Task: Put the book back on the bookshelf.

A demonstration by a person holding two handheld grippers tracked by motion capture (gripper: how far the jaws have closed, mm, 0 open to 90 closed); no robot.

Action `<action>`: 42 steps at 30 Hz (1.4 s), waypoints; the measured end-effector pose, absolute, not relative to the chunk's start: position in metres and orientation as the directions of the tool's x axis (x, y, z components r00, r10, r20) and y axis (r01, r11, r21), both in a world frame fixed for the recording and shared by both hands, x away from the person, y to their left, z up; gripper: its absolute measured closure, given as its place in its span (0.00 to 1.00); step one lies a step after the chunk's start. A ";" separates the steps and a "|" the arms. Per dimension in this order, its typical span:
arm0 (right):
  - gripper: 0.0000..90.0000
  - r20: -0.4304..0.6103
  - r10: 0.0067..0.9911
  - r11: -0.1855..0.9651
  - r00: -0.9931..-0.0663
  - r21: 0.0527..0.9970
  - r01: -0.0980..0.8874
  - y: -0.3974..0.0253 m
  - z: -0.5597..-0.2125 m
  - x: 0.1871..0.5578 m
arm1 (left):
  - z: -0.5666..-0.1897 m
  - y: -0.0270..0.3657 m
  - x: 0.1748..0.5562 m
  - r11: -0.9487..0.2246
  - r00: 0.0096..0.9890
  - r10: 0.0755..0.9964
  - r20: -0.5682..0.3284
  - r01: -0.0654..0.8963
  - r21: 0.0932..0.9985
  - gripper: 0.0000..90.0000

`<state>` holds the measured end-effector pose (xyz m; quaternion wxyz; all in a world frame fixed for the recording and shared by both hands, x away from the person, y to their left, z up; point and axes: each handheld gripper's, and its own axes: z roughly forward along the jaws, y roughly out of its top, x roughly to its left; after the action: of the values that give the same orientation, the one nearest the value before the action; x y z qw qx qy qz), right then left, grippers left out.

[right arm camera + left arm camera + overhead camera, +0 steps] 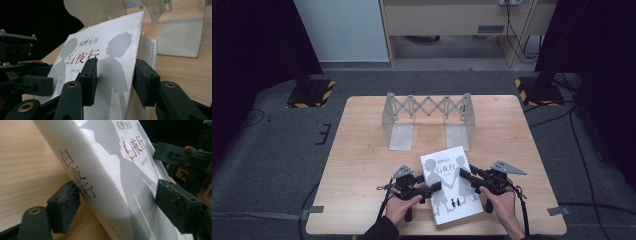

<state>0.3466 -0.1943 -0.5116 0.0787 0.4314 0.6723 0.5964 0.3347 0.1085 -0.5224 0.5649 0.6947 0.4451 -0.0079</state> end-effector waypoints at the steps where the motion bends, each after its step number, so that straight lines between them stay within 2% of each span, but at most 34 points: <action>1: 0.64 0.402 0.671 -0.086 -0.623 0.877 0.473 -0.195 -0.510 0.346 | -0.521 0.109 0.335 0.040 0.610 0.600 -0.517 0.623 0.781 0.25; 5: 0.64 0.402 0.650 -0.097 -0.645 0.886 0.454 -0.193 -0.506 0.344 | -0.518 0.107 0.334 0.043 0.636 0.564 -0.527 0.614 0.788 0.27; 15: 0.64 0.392 0.649 -0.097 -0.652 0.893 0.440 -0.192 -0.507 0.344 | -0.518 0.103 0.342 0.037 0.644 0.562 -0.519 0.607 0.794 0.25; 23: 0.64 0.391 0.620 -0.087 -0.680 0.896 0.436 -0.188 -0.505 0.344 | -0.518 0.098 0.343 0.056 0.668 0.524 -0.529 0.592 0.804 0.26; 29: 0.63 0.395 0.613 -0.085 -0.684 0.894 0.441 -0.187 -0.504 0.344 | -0.515 0.102 0.342 0.089 0.658 0.506 -0.558 0.604 0.792 0.35; 33: 0.61 0.433 0.601 -0.106 -0.671 0.876 0.470 -0.188 -0.505 0.347 | -0.512 0.102 0.339 0.109 0.655 0.502 -0.564 0.599 0.793 0.41; 42: 0.50 0.437 0.627 -0.135 -0.644 0.876 0.463 -0.203 -0.502 0.349 | -0.495 0.103 0.337 0.110 0.659 0.493 -0.568 0.601 0.792 0.49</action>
<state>0.3492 -0.2031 -0.5016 0.0656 0.4165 0.6544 0.6277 0.3371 0.1028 -0.4951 0.6216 0.6657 0.4105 -0.0434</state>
